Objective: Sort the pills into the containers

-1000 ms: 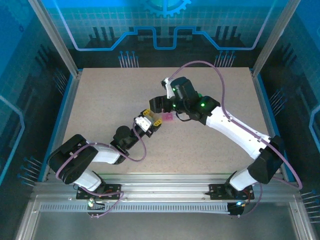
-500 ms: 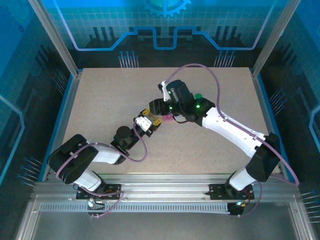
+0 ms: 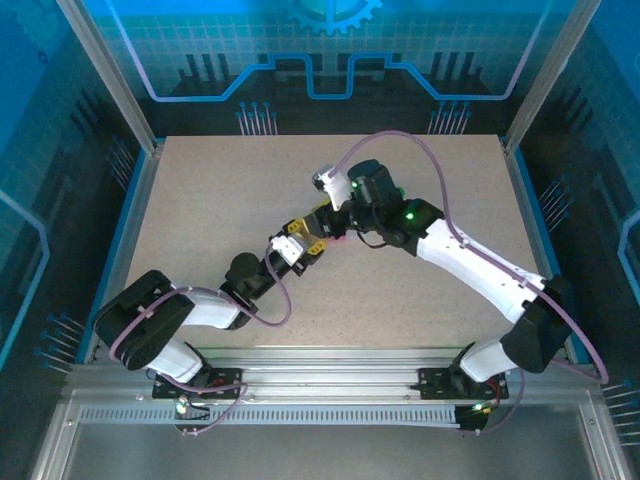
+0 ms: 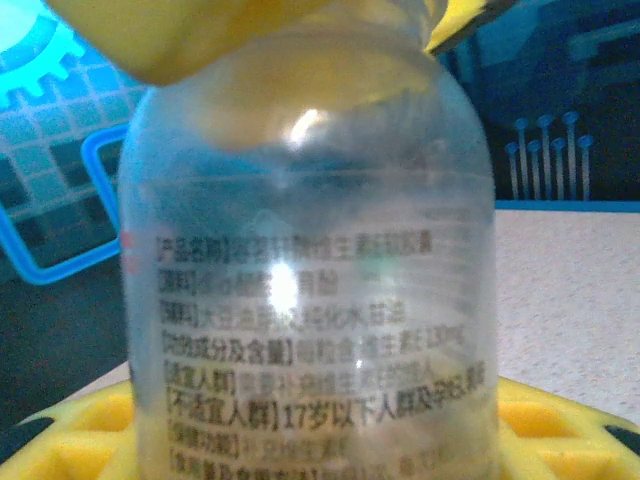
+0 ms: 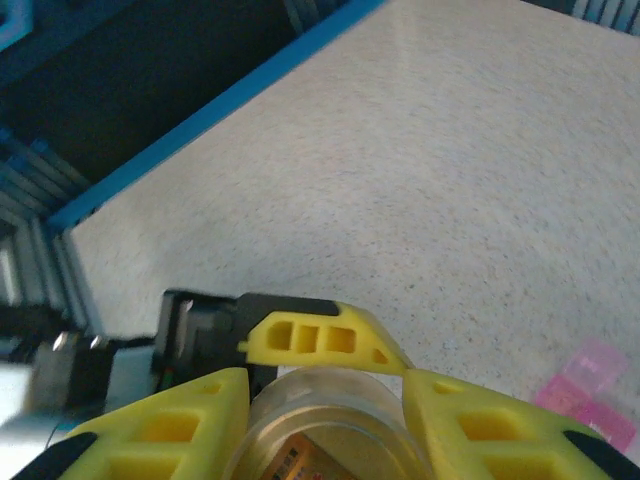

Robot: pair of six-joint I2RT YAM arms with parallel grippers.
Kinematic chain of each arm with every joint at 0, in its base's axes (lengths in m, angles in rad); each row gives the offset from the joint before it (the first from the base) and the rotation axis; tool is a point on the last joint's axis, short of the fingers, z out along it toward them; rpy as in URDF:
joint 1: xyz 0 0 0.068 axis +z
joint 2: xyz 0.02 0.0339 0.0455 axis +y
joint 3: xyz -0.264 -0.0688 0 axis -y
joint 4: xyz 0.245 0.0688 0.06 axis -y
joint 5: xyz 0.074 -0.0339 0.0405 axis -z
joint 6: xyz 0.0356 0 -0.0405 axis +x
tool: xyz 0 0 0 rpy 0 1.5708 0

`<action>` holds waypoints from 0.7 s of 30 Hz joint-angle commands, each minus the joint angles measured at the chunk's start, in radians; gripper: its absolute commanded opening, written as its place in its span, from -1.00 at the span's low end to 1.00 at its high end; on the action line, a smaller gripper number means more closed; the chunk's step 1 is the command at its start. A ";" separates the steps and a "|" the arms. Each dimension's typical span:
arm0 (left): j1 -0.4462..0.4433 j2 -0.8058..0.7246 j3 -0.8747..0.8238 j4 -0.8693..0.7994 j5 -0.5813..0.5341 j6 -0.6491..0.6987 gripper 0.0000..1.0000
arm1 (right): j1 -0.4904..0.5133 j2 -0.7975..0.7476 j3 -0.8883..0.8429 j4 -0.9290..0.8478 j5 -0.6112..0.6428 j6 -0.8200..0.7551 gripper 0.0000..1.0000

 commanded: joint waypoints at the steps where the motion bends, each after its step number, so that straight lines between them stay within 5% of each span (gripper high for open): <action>1: -0.006 -0.040 -0.016 0.027 0.194 -0.007 -1.00 | 0.008 -0.067 -0.023 -0.097 -0.282 -0.409 -0.62; 6: -0.001 -0.074 -0.032 0.027 0.372 -0.035 -1.00 | -0.065 -0.082 0.004 -0.272 -0.459 -0.729 -0.73; 10: 0.002 -0.084 -0.045 0.026 0.412 -0.049 -1.00 | -0.115 -0.034 0.129 -0.466 -0.574 -0.869 -0.73; 17: 0.003 -0.066 -0.037 0.026 0.411 -0.058 -1.00 | -0.119 0.033 0.275 -0.613 -0.556 -0.958 -0.72; 21: 0.003 -0.061 -0.030 0.023 0.364 -0.054 -1.00 | -0.120 0.020 0.272 -0.504 -0.445 -0.836 -0.72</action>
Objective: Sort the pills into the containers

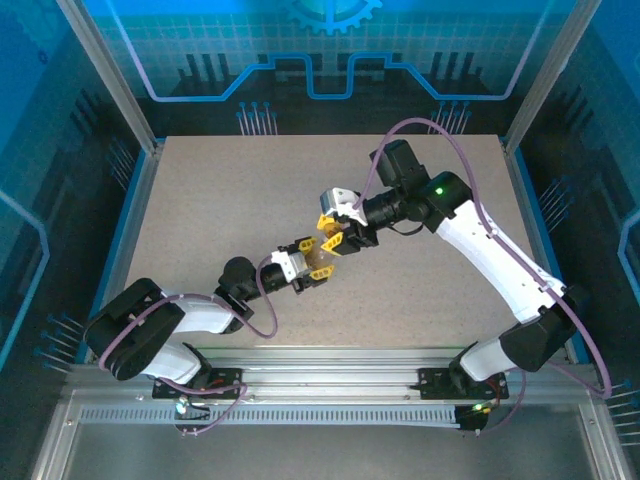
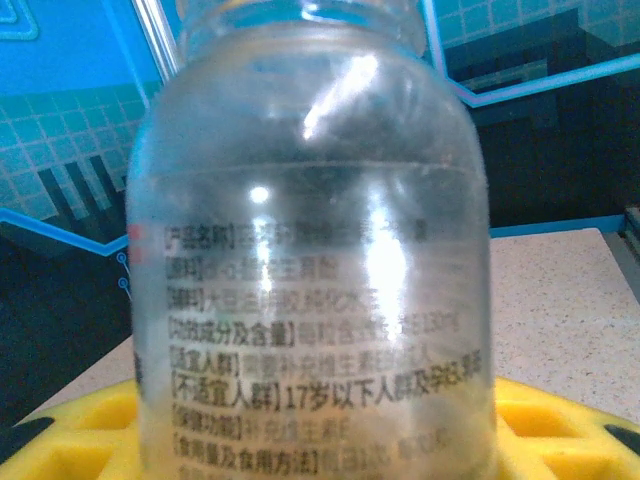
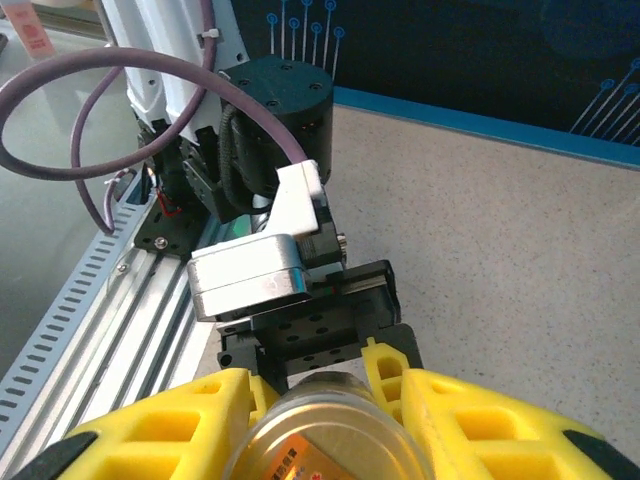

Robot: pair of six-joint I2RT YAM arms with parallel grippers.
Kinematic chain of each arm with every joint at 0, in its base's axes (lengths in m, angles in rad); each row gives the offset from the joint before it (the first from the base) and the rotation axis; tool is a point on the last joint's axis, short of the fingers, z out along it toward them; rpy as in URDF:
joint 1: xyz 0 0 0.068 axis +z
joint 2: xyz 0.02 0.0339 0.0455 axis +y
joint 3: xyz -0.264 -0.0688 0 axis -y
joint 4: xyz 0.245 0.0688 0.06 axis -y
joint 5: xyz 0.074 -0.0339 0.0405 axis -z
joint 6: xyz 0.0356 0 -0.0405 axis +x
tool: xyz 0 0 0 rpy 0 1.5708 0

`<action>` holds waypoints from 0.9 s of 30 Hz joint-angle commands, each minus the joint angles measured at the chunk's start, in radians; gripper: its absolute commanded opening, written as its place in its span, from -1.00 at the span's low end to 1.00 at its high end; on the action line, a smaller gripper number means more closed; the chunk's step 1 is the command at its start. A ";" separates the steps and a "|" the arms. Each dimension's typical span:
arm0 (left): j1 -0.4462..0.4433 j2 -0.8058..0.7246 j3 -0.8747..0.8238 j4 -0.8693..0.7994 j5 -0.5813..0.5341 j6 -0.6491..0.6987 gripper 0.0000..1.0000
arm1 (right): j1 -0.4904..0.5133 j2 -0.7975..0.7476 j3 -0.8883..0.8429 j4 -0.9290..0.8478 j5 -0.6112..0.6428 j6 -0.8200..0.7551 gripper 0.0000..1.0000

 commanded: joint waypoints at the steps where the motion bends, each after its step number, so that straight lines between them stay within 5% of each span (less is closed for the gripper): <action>1: 0.004 -0.001 0.007 0.011 -0.039 -0.005 -1.00 | -0.013 -0.023 -0.022 0.100 0.109 0.126 -0.72; 5: 0.003 0.003 0.005 -0.025 -0.176 -0.038 -1.00 | -0.037 -0.120 -0.183 0.419 0.330 0.412 -0.67; 10: 0.003 -0.020 -0.039 -0.061 -0.327 -0.119 -1.00 | -0.057 -0.258 -0.379 0.629 0.568 0.686 -0.96; 16: 0.003 -0.138 -0.040 -0.328 -0.372 -0.175 -1.00 | -0.060 -0.367 -0.531 0.689 0.650 0.772 -1.00; 21: 0.003 -0.243 0.047 -0.746 -0.400 -0.194 -1.00 | -0.062 -0.404 -0.642 0.728 0.696 0.777 -1.00; 27: 0.004 -0.238 0.072 -0.889 -0.385 -0.180 -1.00 | -0.071 -0.421 -0.786 0.840 0.725 0.777 -1.00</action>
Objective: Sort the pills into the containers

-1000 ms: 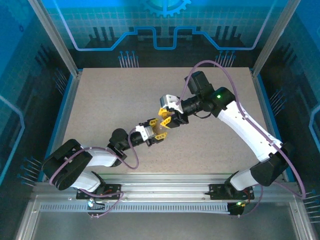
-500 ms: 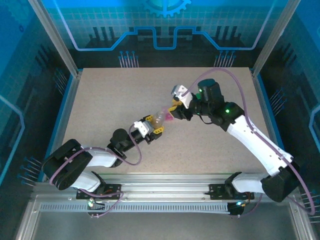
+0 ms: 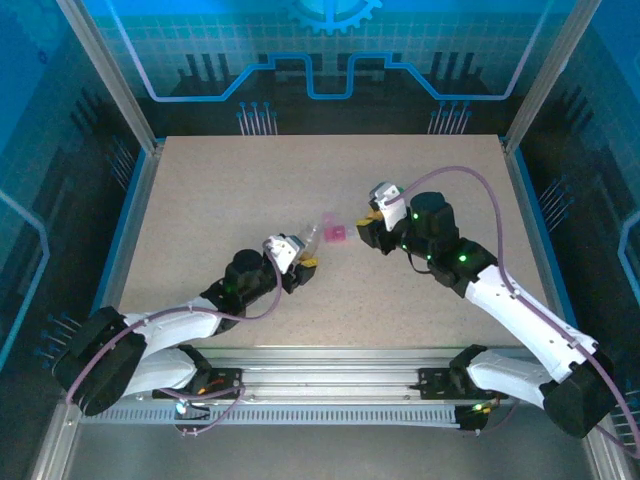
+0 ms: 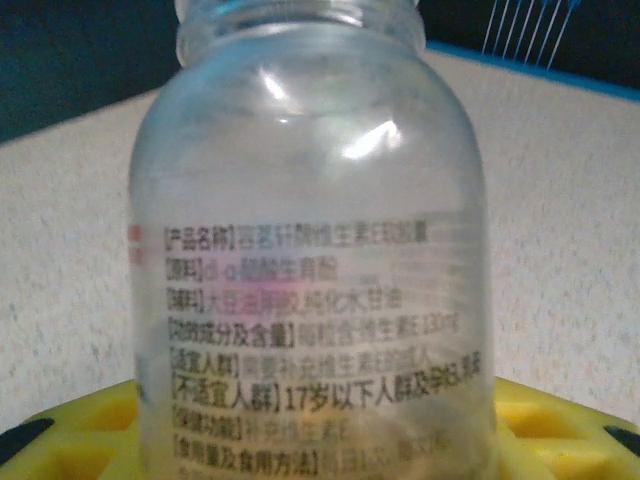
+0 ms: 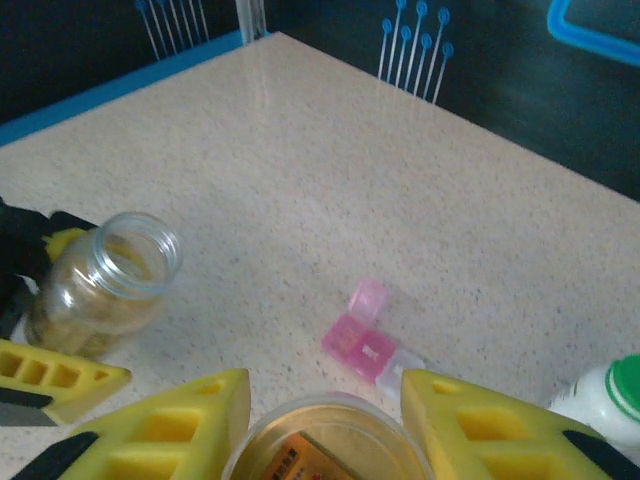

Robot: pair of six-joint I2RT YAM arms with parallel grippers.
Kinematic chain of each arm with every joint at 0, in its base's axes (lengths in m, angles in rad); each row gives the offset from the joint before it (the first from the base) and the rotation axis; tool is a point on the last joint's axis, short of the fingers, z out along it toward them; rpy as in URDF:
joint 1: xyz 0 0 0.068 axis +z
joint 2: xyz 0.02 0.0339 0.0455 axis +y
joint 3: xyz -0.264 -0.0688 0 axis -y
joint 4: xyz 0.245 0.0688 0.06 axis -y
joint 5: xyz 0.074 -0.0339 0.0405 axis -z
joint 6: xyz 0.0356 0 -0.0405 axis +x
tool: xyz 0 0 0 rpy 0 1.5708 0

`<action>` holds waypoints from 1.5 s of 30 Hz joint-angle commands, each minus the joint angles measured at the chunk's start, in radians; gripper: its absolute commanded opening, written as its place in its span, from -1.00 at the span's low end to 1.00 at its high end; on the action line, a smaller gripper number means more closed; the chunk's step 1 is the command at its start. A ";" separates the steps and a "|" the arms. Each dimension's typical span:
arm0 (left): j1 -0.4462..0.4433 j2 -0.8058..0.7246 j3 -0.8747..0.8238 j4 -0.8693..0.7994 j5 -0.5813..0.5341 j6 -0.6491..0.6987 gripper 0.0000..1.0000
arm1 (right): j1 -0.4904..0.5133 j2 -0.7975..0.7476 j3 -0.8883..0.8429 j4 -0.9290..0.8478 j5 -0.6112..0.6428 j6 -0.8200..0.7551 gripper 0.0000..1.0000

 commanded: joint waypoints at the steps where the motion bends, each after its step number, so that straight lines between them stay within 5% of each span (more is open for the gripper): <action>1: 0.004 -0.004 0.030 -0.157 -0.012 -0.007 -1.00 | -0.014 -0.022 -0.074 0.126 0.035 0.022 -1.00; 17: 0.036 0.131 0.333 -0.597 0.025 0.005 -1.00 | -0.019 -0.089 -0.347 0.412 -0.018 0.081 -1.00; 23: 0.049 0.171 0.411 -0.740 -0.015 0.114 -1.00 | -0.022 -0.092 -0.363 0.430 -0.047 0.111 -1.00; 45: 0.182 0.382 0.557 -0.835 0.121 0.357 -1.00 | -0.021 -0.094 -0.368 0.430 -0.054 0.112 -1.00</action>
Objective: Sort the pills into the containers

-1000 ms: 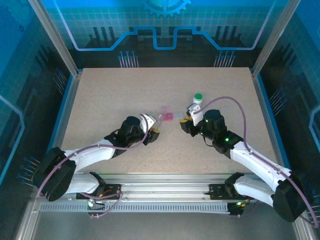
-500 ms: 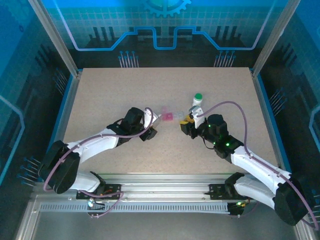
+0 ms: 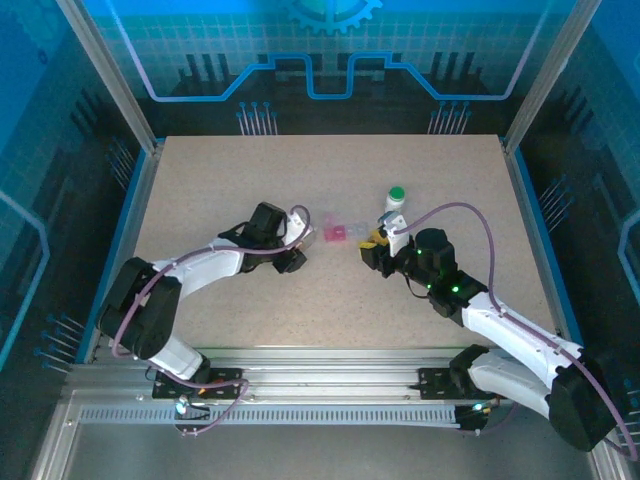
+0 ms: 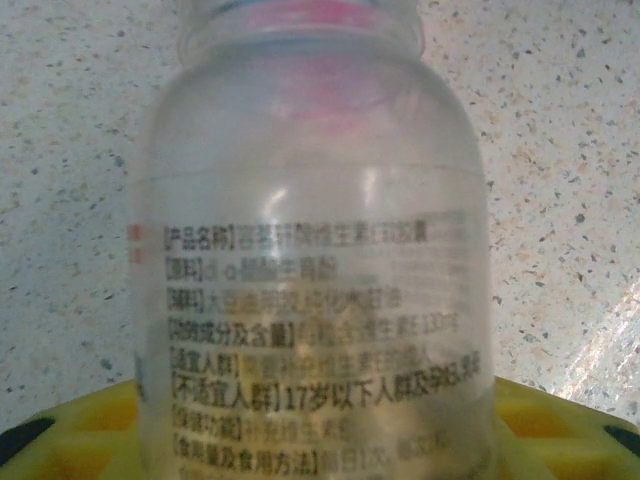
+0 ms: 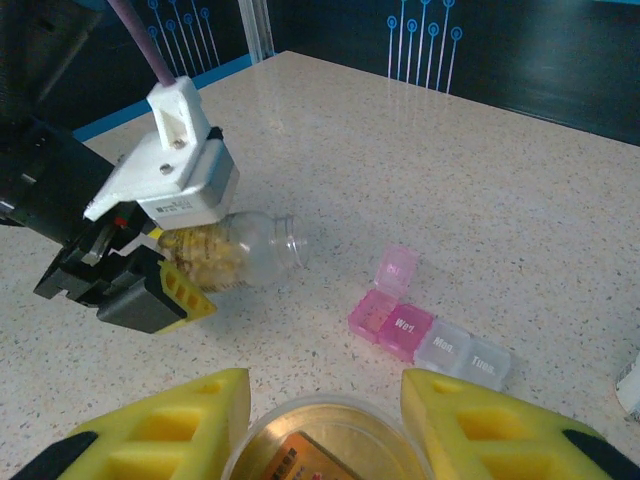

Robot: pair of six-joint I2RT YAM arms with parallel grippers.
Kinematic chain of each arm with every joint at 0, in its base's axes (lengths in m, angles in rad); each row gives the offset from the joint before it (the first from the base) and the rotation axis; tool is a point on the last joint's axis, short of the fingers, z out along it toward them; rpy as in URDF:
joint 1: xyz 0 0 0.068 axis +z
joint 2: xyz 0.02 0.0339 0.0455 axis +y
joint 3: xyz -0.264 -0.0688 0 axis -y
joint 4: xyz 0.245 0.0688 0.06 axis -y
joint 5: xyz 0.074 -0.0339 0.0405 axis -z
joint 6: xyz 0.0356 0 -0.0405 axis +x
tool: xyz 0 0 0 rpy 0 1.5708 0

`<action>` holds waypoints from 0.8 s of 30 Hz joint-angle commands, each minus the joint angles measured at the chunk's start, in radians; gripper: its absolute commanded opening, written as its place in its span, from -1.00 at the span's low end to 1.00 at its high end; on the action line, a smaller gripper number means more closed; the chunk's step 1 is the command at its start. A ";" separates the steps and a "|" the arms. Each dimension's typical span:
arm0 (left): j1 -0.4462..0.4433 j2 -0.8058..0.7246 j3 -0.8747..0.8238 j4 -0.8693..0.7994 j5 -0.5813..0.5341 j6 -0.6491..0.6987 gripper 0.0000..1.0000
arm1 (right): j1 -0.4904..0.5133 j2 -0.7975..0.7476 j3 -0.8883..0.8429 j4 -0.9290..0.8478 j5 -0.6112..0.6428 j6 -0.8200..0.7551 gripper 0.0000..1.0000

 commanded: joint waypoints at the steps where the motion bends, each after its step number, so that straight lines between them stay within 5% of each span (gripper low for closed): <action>1: 0.006 0.034 0.048 -0.042 0.074 0.085 -1.00 | -0.014 -0.012 -0.011 0.038 -0.006 0.008 -1.00; 24: 0.027 0.259 0.287 -0.277 0.046 0.257 -1.00 | -0.013 -0.003 0.002 0.020 -0.036 0.008 -1.00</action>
